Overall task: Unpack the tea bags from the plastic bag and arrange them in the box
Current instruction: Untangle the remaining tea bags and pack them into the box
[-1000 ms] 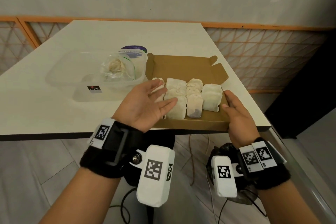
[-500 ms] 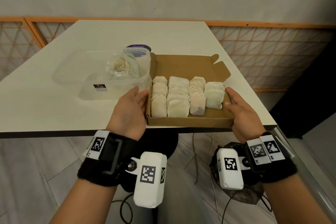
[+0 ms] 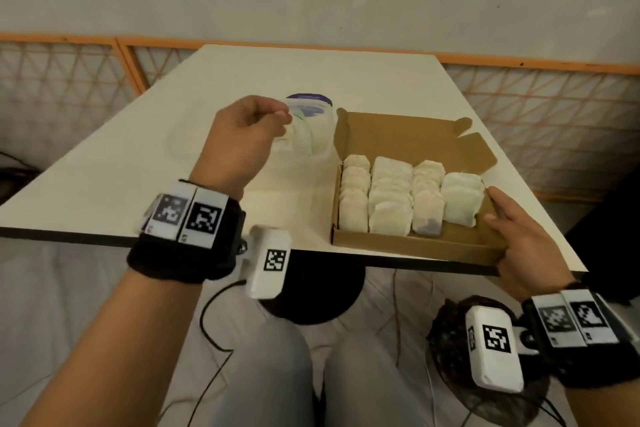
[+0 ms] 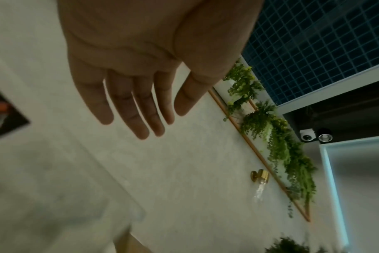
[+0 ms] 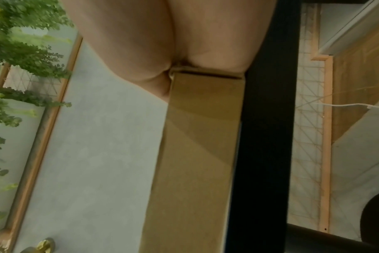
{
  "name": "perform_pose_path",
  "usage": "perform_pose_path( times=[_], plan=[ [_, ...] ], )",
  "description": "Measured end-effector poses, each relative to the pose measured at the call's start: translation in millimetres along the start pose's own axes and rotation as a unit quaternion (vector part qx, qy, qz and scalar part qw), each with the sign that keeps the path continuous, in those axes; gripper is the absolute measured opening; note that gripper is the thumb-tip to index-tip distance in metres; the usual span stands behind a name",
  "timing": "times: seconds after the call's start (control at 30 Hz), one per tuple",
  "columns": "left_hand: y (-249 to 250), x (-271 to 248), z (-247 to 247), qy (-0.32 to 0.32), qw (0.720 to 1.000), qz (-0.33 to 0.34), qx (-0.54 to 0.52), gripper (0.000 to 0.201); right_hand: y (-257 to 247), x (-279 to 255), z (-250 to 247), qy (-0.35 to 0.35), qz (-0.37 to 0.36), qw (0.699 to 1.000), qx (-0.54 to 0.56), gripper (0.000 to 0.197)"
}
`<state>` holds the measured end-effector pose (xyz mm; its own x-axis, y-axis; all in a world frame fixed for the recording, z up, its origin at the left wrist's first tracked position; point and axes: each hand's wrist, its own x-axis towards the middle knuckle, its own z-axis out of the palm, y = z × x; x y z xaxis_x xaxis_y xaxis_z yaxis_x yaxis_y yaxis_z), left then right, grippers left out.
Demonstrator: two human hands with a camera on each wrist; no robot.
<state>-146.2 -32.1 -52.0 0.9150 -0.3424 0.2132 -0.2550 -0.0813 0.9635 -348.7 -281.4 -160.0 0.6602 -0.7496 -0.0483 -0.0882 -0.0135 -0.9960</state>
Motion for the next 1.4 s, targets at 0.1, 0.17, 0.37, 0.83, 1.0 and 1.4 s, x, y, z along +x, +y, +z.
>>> perform_pose_path(
  times=[0.1,0.17,0.37,0.83,1.0,1.4],
  plan=[
    [-8.4,29.0,-19.2,-0.043,0.98,-0.016,0.195,0.012,-20.9,-9.0,-2.2,0.032,-0.01,0.997,-0.066,0.048],
    [-19.6,33.6,-31.9,-0.116,0.93,-0.021,0.35,0.024,-44.9,-15.1,-1.0,0.098,-0.048,0.989,-0.097,0.046],
    [-38.3,12.0,-53.1,-0.164,0.886,0.012,0.433,0.019,-129.2,-34.0,59.4,-0.041,-0.183,0.971,-0.145,0.023],
    [-44.9,-3.1,-68.6,-0.16,0.899,0.051,0.404,0.024,-124.1,10.6,243.5,-0.188,-0.153,0.806,-0.54,0.047],
    [-50.3,7.5,-66.6,-0.091,0.945,0.052,0.31,0.046,-117.2,13.8,247.3,-0.157,-0.169,0.853,-0.468,0.015],
    [-26.7,54.0,-69.8,-0.021,0.987,-0.16,0.024,0.074,-125.7,31.3,245.0,-0.129,-0.227,0.953,-0.157,0.035]
  ],
)
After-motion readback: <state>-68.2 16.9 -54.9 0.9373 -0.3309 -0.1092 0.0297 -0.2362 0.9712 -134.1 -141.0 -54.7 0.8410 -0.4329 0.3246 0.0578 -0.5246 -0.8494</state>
